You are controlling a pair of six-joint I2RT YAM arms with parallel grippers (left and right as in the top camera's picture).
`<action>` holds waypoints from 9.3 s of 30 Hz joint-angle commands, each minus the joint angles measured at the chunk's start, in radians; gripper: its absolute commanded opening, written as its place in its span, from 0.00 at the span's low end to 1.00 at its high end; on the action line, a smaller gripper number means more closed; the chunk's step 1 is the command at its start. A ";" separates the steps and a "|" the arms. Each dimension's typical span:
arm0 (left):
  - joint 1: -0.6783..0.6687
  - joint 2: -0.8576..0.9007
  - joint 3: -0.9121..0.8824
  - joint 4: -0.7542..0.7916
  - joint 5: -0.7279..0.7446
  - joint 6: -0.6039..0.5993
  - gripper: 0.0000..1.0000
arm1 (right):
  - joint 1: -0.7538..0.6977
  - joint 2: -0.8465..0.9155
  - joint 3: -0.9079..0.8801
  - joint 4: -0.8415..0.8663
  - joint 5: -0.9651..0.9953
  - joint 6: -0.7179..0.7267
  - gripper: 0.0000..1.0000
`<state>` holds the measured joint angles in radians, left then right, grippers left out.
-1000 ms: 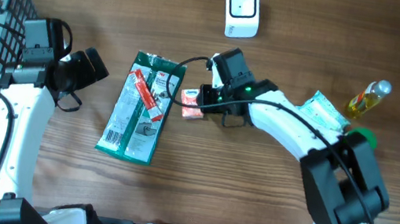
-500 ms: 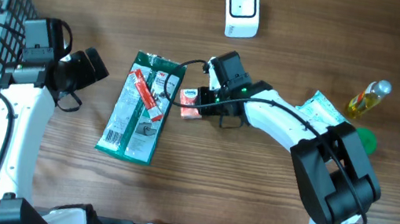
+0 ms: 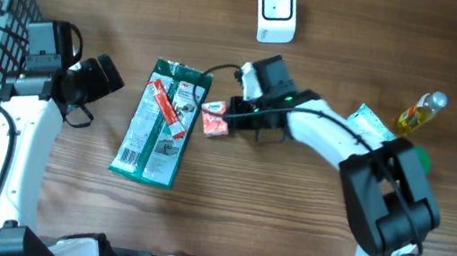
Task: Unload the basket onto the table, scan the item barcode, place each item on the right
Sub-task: 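Lift the Kleenex pack with the right gripper and hold it at the scanner, then carry the Kleenex pack right and set it down on the table, then reach the right gripper to the gloves pack and grasp the red tube, then lift the red tube with the right gripper and hold it at the scanner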
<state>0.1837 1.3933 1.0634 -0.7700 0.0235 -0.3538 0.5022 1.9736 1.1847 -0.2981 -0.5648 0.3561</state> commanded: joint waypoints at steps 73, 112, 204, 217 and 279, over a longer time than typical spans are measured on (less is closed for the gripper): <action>0.003 0.004 0.004 0.002 -0.006 0.002 1.00 | -0.042 0.381 0.902 -0.174 1.104 -0.839 0.04; 0.003 0.004 0.004 0.002 -0.006 0.002 1.00 | -0.274 0.014 0.408 -0.928 0.701 -0.344 0.30; 0.003 0.004 0.004 0.002 -0.006 0.002 1.00 | 0.247 0.194 0.360 -0.238 0.227 -0.171 0.31; 0.003 0.004 0.004 0.002 -0.006 0.002 1.00 | 0.259 0.186 0.362 -0.247 0.225 -0.171 0.30; 0.003 0.004 0.004 0.002 -0.006 0.002 1.00 | -0.129 -0.406 0.539 -0.605 0.636 -0.978 0.04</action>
<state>0.1837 1.3937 1.0634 -0.7696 0.0235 -0.3538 0.3676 1.5852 1.6852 -0.9642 -0.1402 -0.6575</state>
